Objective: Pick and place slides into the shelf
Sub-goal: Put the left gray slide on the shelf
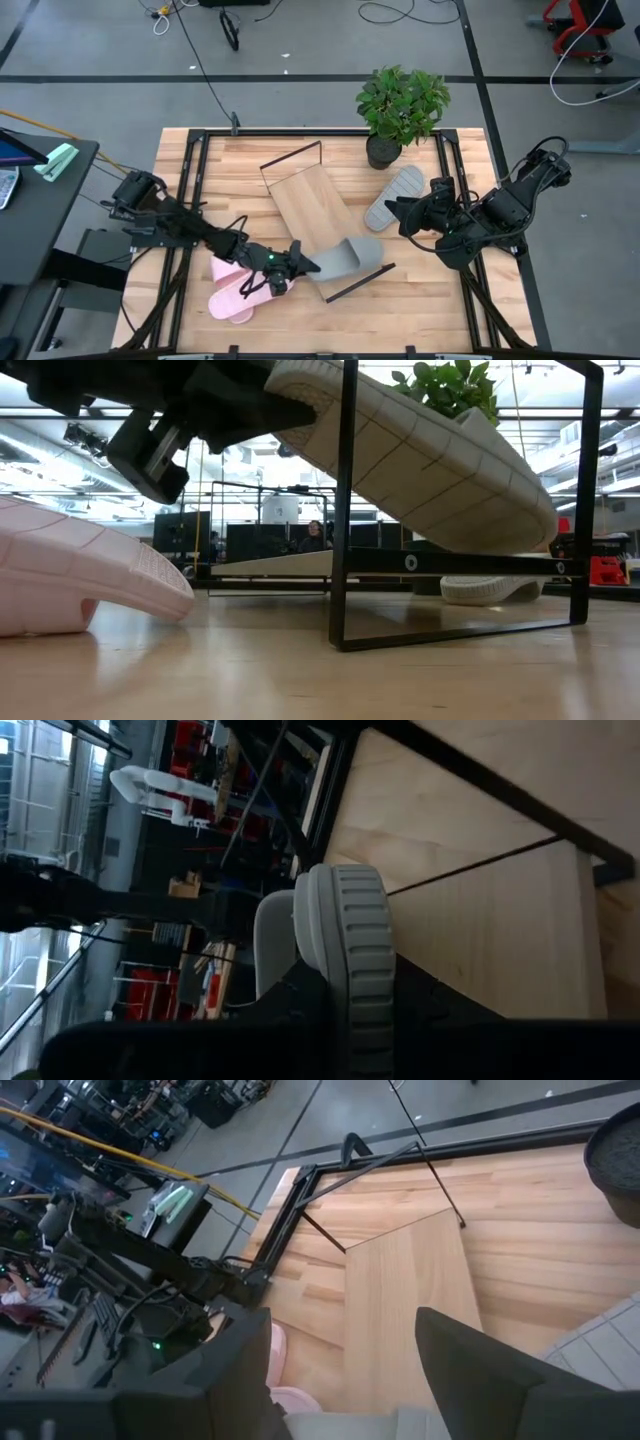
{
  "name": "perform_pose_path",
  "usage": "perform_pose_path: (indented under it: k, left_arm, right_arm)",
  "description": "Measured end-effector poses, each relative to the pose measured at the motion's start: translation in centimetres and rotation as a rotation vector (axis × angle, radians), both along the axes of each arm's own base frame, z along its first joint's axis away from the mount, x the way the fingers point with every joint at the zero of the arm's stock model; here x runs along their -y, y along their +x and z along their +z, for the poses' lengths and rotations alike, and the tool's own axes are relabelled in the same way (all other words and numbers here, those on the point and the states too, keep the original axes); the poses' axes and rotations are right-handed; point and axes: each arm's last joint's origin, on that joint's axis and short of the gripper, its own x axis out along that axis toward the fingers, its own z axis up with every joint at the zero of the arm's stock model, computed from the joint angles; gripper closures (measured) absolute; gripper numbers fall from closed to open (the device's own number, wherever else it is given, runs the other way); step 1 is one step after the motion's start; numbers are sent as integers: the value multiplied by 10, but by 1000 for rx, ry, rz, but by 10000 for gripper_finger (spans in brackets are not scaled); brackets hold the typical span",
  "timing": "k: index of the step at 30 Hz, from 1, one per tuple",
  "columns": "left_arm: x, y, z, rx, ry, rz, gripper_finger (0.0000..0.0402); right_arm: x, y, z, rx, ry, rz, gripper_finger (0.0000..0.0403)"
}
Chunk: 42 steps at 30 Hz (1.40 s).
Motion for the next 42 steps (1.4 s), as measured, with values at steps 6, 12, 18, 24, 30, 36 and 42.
perform_pose_path:
  k: [6, 12, 18, 24, 30, 36, 42]
  left_arm:
    - [-7, 4, 0, -8, -16, -17, 342]
    - [-7, 4, -1, -16, -47, -28, 342]
    - [-6, 5, -10, -53, -50, -44, 342]
    - [-4, 8, -28, -100, -24, -34, 342]
    - [-2, 8, -34, -119, -14, -30, 329]
    - [-3, 9, -35, -140, -95, 2, 234]
    - [-3, 8, -37, -160, -135, 18, 180]
  right_arm:
    - [0, 0, 0, -6, -8, 5, 149]
    - [0, 0, 0, -7, -10, 6, 149]
    - [0, 0, 0, -7, -20, 4, 149]
    - [0, 0, 0, -3, -24, 0, 149]
    - [0, 0, 0, -4, -26, 0, 149]
    - [0, 0, 0, -4, -26, 0, 149]
    - [0, 0, 0, -8, -21, 5, 149]
